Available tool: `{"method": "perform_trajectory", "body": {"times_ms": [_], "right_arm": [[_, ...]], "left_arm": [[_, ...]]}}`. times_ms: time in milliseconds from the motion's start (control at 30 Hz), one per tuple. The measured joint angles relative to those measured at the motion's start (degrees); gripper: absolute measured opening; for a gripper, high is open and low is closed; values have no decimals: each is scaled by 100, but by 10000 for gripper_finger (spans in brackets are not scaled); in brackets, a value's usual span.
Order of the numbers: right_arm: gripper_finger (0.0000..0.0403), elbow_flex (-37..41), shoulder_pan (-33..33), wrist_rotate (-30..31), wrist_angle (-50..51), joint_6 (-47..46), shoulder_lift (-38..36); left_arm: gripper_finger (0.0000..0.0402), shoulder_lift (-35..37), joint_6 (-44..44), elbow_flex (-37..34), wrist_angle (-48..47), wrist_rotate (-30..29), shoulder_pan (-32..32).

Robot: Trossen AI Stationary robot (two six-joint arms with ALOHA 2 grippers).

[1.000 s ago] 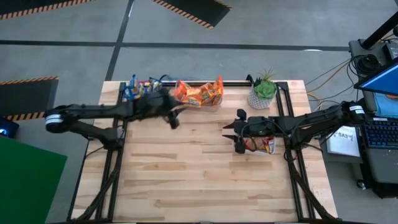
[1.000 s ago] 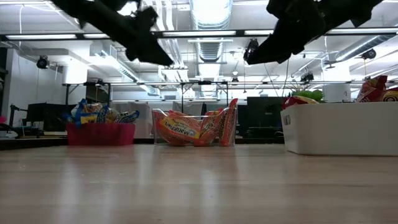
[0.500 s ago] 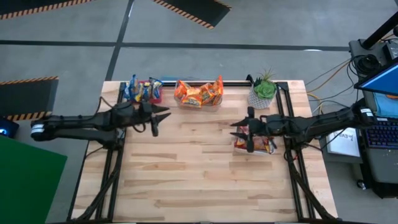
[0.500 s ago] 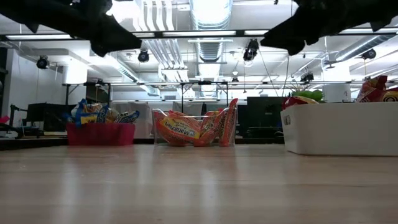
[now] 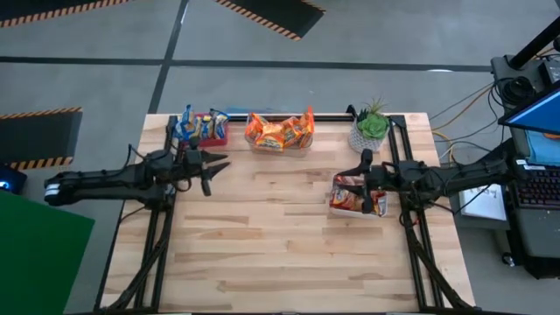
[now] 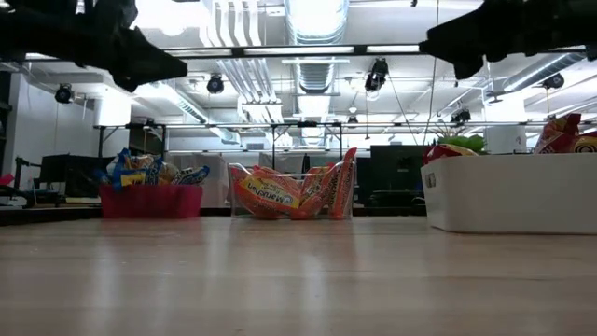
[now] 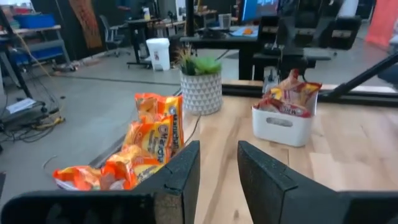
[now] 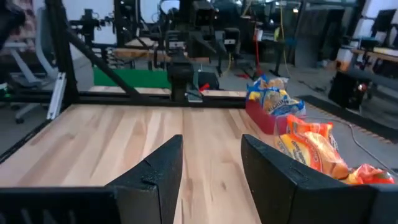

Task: Sort Maruchan noodles
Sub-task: Return to Home Position

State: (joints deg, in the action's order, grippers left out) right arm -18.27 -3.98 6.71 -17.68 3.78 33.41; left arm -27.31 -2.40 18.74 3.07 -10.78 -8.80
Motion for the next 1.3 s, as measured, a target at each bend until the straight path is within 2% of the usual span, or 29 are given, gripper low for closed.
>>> {"method": "perform_trajectory", "body": {"times_ms": [467, 867, 1100, 1300], "right_arm": [[153, 1009, 28, -122, -240, 14, -1677], [153, 1704, 25, -128, -222, 30, -2718], [153, 1754, 25, -123, -59, 168, -3098], [153, 1756, 27, -119, 173, 85, -3138]], "left_arm": [[91, 1355, 107, -604, -185, 501, -2], [91, 2156, 498, -1156, -315, 708, -2], [91, 2458, 779, -1478, -316, 732, -2], [91, 2601, 892, -1814, -116, 742, -2]]}}
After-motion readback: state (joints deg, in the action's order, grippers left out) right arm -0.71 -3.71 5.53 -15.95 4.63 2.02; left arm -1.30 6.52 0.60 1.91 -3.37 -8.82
